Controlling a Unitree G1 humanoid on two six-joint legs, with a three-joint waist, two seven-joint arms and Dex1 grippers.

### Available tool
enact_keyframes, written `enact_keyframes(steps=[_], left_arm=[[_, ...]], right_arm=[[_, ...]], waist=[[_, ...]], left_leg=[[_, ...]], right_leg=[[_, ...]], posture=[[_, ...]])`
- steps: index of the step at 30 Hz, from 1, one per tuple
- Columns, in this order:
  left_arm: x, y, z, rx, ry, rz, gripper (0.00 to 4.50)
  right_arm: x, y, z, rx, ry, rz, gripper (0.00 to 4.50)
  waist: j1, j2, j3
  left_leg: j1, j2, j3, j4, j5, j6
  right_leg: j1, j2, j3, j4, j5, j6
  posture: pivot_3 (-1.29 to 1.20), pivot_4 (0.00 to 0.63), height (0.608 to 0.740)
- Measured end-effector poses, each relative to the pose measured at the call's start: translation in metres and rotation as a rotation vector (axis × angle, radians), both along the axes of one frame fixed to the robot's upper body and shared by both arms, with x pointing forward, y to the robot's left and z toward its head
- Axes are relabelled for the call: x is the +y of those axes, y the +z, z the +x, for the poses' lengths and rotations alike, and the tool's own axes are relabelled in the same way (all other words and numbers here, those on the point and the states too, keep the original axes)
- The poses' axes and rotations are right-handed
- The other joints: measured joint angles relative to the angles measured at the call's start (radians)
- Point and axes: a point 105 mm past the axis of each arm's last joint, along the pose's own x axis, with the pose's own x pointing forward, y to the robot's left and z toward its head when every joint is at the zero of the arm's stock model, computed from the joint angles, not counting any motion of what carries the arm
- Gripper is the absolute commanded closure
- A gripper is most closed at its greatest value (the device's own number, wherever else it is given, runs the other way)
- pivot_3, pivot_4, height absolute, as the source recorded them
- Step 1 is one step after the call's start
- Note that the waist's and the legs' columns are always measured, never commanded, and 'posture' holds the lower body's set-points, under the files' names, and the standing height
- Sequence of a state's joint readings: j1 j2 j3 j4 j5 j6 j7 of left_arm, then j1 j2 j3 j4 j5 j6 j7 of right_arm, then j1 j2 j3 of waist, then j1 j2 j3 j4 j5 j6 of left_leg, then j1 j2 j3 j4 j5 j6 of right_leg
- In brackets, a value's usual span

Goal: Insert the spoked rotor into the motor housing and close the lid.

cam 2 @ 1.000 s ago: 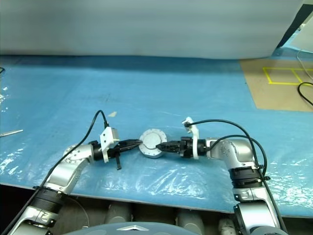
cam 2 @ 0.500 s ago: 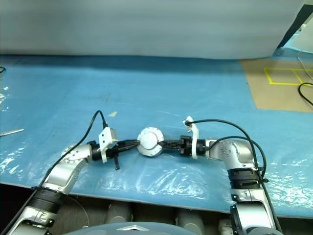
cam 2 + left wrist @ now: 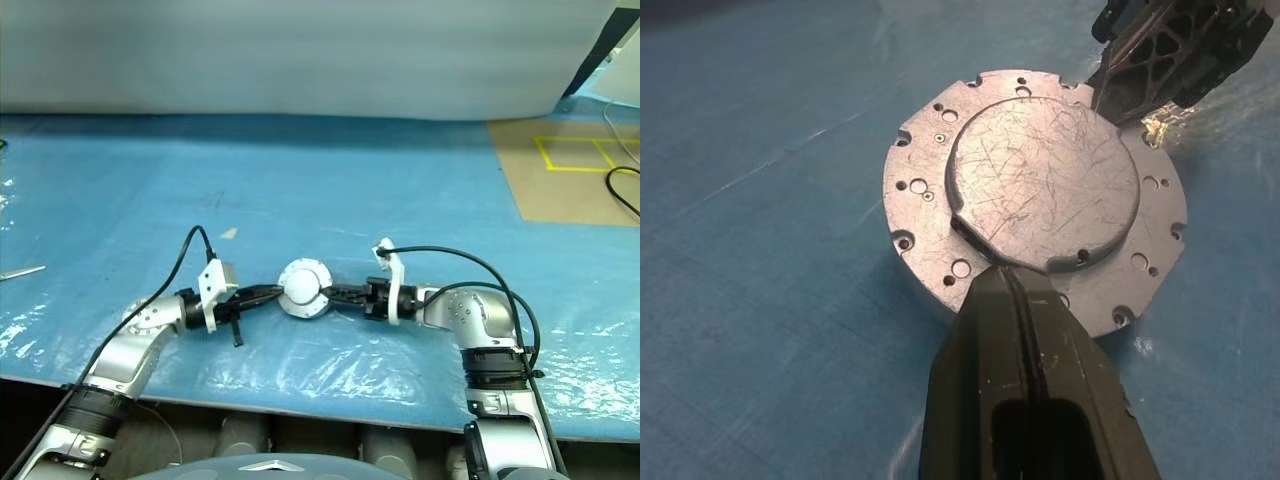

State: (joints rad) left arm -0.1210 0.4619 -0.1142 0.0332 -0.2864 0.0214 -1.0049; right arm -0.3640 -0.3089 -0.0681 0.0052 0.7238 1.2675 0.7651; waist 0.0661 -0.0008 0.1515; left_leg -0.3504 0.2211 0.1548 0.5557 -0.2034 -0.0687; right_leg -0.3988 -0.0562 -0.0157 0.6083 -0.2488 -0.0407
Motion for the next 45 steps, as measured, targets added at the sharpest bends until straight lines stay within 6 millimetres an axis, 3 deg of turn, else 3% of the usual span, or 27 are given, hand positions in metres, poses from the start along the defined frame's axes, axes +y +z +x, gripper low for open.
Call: enact_keyframes(steps=[8,12,14,21,25,29,32,38,45], left_arm=[[0.015,0.019,-0.008,0.116,0.090,-0.095,4.50],[0.006,0.074,-0.017,0.002,0.005,-0.227,4.50],[0.010,0.083,-0.019,-0.008,0.003,-0.236,4.50],[0.024,0.084,-0.014,0.033,0.078,-0.257,4.50],[0.045,0.076,-0.011,0.143,0.179,-0.333,4.50],[0.065,0.062,-0.019,0.426,0.206,-0.546,4.50],[0.074,0.066,-0.017,0.492,0.224,-0.687,4.50],[0.077,0.060,-0.006,0.578,0.297,-0.905,2.58],[0.076,0.082,-0.014,0.616,0.172,-1.075,0.16]], right_arm=[[0.010,0.004,0.002,0.008,0.011,0.066,3.34],[0.008,-0.004,0.005,0.024,-0.014,0.036,3.34],[0.010,-0.006,0.005,0.026,-0.011,0.038,3.34],[0.010,-0.005,0.008,0.027,-0.018,0.042,3.34],[0.012,0.001,0.010,0.042,-0.020,0.056,3.34],[0.015,0.019,0.013,0.032,-0.020,0.089,3.34],[0.025,0.038,0.017,0.002,0.005,0.136,3.34],[0.036,0.075,0.026,-0.063,0.035,0.229,3.34],[0.040,0.079,0.029,-0.047,0.042,0.234,3.34]], waist=[[0.004,0.000,0.001],[0.009,0.000,0.001],[0.004,0.002,0.001],[0.003,0.002,0.001],[0.002,0.003,0.001],[0.004,0.002,0.002],[0.006,0.002,0.002],[0.011,0.000,0.002],[0.014,0.000,0.002]], left_leg=[[-0.007,0.000,-0.001,-0.001,0.000,0.000],[-0.006,0.000,-0.002,-0.001,0.000,-0.001],[-0.004,0.000,-0.002,-0.001,0.000,-0.001],[-0.001,0.000,-0.001,-0.001,0.000,0.000],[-0.002,0.000,-0.001,-0.001,0.000,-0.001],[-0.006,0.000,-0.002,-0.001,0.000,-0.001],[-0.007,0.001,-0.002,-0.001,0.000,-0.001],[-0.011,0.001,-0.004,0.000,0.000,-0.001],[-0.011,0.001,-0.005,0.000,0.000,-0.001]], right_leg=[[-0.005,0.000,-0.003,0.000,0.000,0.000],[-0.004,0.000,-0.004,0.000,0.000,0.000],[-0.002,0.000,-0.004,0.000,0.000,0.000],[0.000,0.000,-0.003,0.000,0.000,0.000],[0.000,0.000,-0.003,0.000,0.000,0.000],[-0.005,0.002,-0.003,0.001,0.002,0.002],[-0.005,0.002,-0.003,0.001,0.002,0.003],[-0.005,0.002,-0.005,0.000,0.003,0.004],[-0.005,0.002,-0.005,0.000,0.003,0.005]], posture=[[0.00,0.150,0.740],[0.00,0.150,0.740],[0.00,0.150,0.740],[0.00,0.150,0.740],[0.00,0.150,0.740],[0.00,0.150,0.740],[0.00,0.150,0.740],[0.00,0.150,0.740],[0.00,0.150,0.740]])
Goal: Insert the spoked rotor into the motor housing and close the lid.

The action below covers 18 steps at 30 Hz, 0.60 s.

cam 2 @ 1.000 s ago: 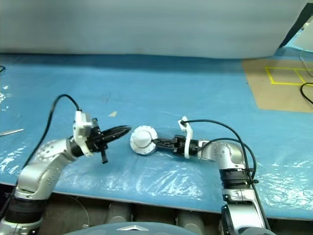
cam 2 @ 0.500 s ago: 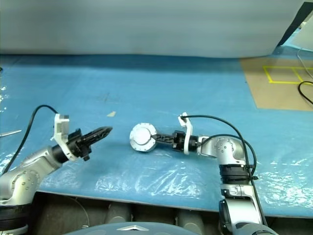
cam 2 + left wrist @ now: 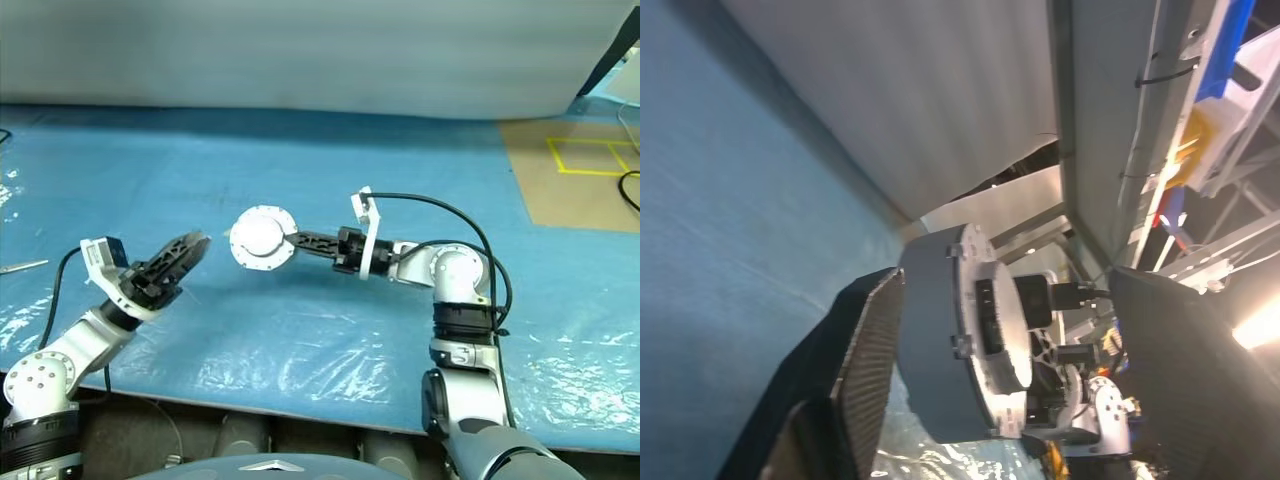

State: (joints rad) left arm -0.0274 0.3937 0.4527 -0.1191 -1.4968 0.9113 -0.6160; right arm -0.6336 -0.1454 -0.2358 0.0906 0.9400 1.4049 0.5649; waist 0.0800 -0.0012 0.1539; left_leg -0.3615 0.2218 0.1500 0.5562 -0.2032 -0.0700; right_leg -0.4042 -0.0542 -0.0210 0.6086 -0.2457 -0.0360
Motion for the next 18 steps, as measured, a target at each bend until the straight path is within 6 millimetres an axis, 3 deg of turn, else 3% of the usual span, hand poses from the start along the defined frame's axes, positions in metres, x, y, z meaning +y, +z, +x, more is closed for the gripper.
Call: enact_keyframes(steps=[10,18], left_arm=[[-0.002,-0.018,-0.002,0.086,-0.016,-0.072,0.03],[-0.026,-0.014,0.014,0.088,-0.056,-0.072,0.03]], right_arm=[[0.001,0.012,0.009,-0.015,-0.026,0.018,3.34],[0.005,0.014,0.008,-0.012,-0.015,0.034,3.34]], waist=[[0.000,0.000,0.000],[0.012,0.000,0.000]], left_leg=[[0.000,0.000,-0.001,0.001,0.000,0.000],[-0.001,0.000,-0.002,0.005,0.000,0.000]], right_leg=[[0.000,0.000,0.000,0.000,0.000,0.001],[0.000,0.000,0.000,0.002,0.001,0.002]], posture=[[0.00,0.150,0.740],[0.00,0.150,0.740]])
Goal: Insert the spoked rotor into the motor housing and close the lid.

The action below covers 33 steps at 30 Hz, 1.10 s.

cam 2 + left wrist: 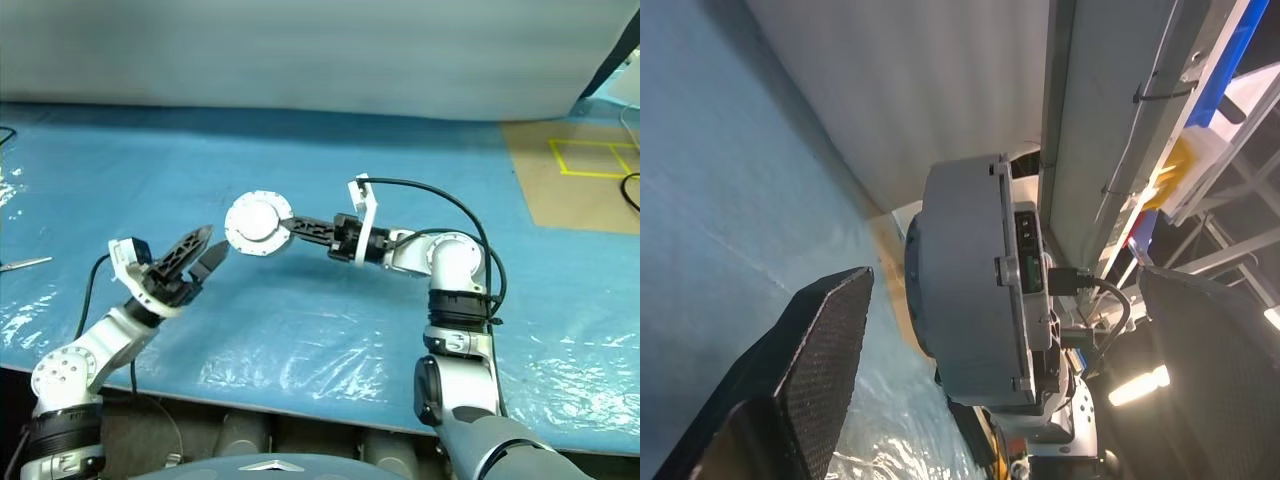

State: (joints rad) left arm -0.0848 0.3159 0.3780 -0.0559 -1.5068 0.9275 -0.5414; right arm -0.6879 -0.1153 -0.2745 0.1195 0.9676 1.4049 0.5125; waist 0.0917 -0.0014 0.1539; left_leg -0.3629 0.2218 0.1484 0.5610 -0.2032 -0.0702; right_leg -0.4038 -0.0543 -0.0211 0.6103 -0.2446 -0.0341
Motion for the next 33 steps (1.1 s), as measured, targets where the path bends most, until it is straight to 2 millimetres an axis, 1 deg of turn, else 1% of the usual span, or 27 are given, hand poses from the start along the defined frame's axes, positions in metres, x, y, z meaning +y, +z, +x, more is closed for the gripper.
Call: enact_keyframes(steps=[4,11,14,17,19,21,24,28,29,33], left_arm=[[-0.011,-0.006,0.002,0.021,-0.035,0.004,0.03],[-0.024,-0.006,0.016,0.018,-0.075,-0.030,0.03],[-0.030,0.001,0.022,-0.008,-0.092,-0.053,0.03],[-0.041,0.009,0.025,-0.037,-0.122,-0.072,0.03],[-0.044,0.011,0.027,-0.042,-0.127,-0.076,0.03],[-0.045,0.008,0.027,-0.036,-0.124,-0.058,0.03],[-0.046,0.003,0.029,-0.020,-0.114,-0.039,0.58],[-0.048,0.000,0.030,-0.014,-0.114,-0.022,1.89],[-0.049,0.001,0.030,-0.015,-0.115,-0.032,1.98],[-0.049,0.001,0.031,-0.026,-0.106,-0.032,1.98]], right_arm=[[0.001,-0.001,0.001,0.004,-0.006,-0.006,3.34],[0.001,0.000,0.000,0.003,-0.003,-0.005,3.34],[0.001,0.000,0.000,0.002,-0.004,-0.006,3.34],[0.002,0.000,0.000,0.001,-0.003,-0.006,3.34],[0.002,0.000,0.000,0.001,-0.004,-0.006,3.34],[0.001,0.000,0.000,0.000,-0.005,-0.007,3.34],[0.002,0.000,0.000,0.000,-0.005,-0.006,3.34],[0.001,-0.002,0.001,0.005,-0.013,-0.014,3.34],[0.001,-0.002,0.001,0.003,-0.015,-0.010,3.34],[0.001,-0.001,0.002,0.000,-0.018,-0.007,3.34]], waist=[[0.003,0.000,0.000],[0.004,0.000,0.000],[0.004,0.000,0.000],[0.004,0.000,0.000],[0.004,0.000,0.000],[0.003,0.000,0.000],[0.004,0.000,0.000],[0.005,0.000,0.000],[0.005,0.000,0.000],[0.005,0.000,0.000]], left_leg=[[0.000,0.000,0.000,0.000,0.000,0.000],[0.000,0.000,0.000,0.002,0.000,0.000],[0.000,0.000,-0.001,0.003,0.000,0.000],[-0.001,0.000,-0.001,0.003,0.000,0.000],[0.000,0.000,-0.001,0.003,0.000,0.000],[0.000,0.000,-0.001,0.003,0.000,0.000],[-0.001,0.000,-0.001,0.004,0.000,0.000],[-0.001,0.000,-0.001,0.004,0.000,0.000],[-0.001,0.000,-0.001,0.004,0.000,0.000],[-0.001,0.000,-0.001,0.004,0.000,0.000]], right_leg=[[0.000,0.000,0.000,0.001,0.000,0.000],[0.000,0.000,0.000,0.003,0.000,0.000],[0.000,0.000,0.000,0.004,0.000,0.000],[0.000,0.000,0.000,0.004,0.000,0.000],[0.000,0.000,0.000,0.005,0.000,0.000],[0.000,0.000,0.000,0.005,0.000,0.000],[0.000,-0.001,0.000,0.005,0.000,0.000],[0.000,-0.001,0.000,0.006,0.000,0.000],[0.000,-0.001,0.000,0.006,0.000,0.000],[0.000,-0.001,0.000,0.006,0.000,0.000]], posture=[[0.00,0.150,0.740],[0.00,0.150,0.740],[0.00,0.150,0.740],[0.00,0.150,0.740],[0.00,0.150,0.740],[0.00,0.150,0.740],[0.00,0.150,0.740],[0.00,0.150,0.740],[0.00,0.150,0.740],[0.00,0.150,0.740]])
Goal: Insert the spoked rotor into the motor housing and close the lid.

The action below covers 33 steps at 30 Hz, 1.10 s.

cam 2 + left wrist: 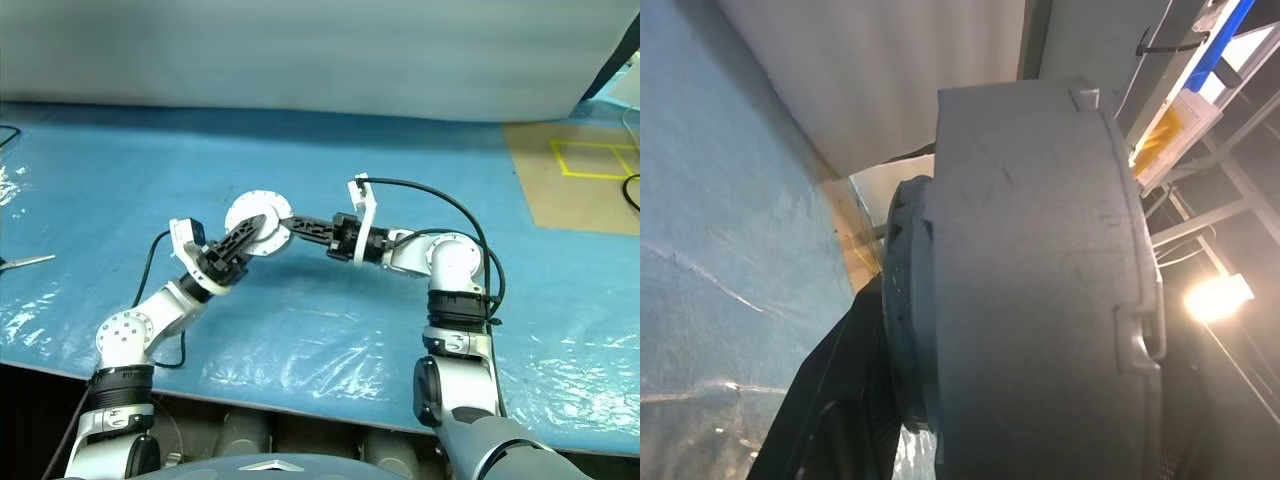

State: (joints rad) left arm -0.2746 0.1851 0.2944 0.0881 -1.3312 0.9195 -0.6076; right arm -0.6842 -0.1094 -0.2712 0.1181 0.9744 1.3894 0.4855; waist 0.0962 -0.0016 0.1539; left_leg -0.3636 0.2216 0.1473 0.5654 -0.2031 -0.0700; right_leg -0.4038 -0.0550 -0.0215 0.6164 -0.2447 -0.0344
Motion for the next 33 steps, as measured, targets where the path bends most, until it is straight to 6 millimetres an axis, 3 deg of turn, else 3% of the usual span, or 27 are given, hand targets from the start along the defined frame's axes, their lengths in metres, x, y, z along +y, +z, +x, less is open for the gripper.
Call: enact_keyframes(steps=[29,33], left_arm=[[-0.008,0.007,0.012,-0.012,0.028,0.008,1.98],[-0.005,0.005,0.016,-0.010,0.058,0.036,1.98]], right_arm=[[-0.004,0.003,0.007,-0.027,-0.050,0.013,3.35],[-0.003,0.000,0.009,-0.064,-0.068,-0.027,2.05]], waist=[[0.000,0.000,0.000],[0.000,0.000,0.000]], left_leg=[[0.000,0.000,0.000,0.000,0.000,0.000],[0.000,0.000,0.000,0.000,0.000,0.000]], right_leg=[[0.000,0.000,0.000,0.000,0.000,0.000],[0.000,0.000,0.000,0.000,0.000,0.000]], posture=[[0.00,0.150,0.740],[0.00,0.150,0.740]])
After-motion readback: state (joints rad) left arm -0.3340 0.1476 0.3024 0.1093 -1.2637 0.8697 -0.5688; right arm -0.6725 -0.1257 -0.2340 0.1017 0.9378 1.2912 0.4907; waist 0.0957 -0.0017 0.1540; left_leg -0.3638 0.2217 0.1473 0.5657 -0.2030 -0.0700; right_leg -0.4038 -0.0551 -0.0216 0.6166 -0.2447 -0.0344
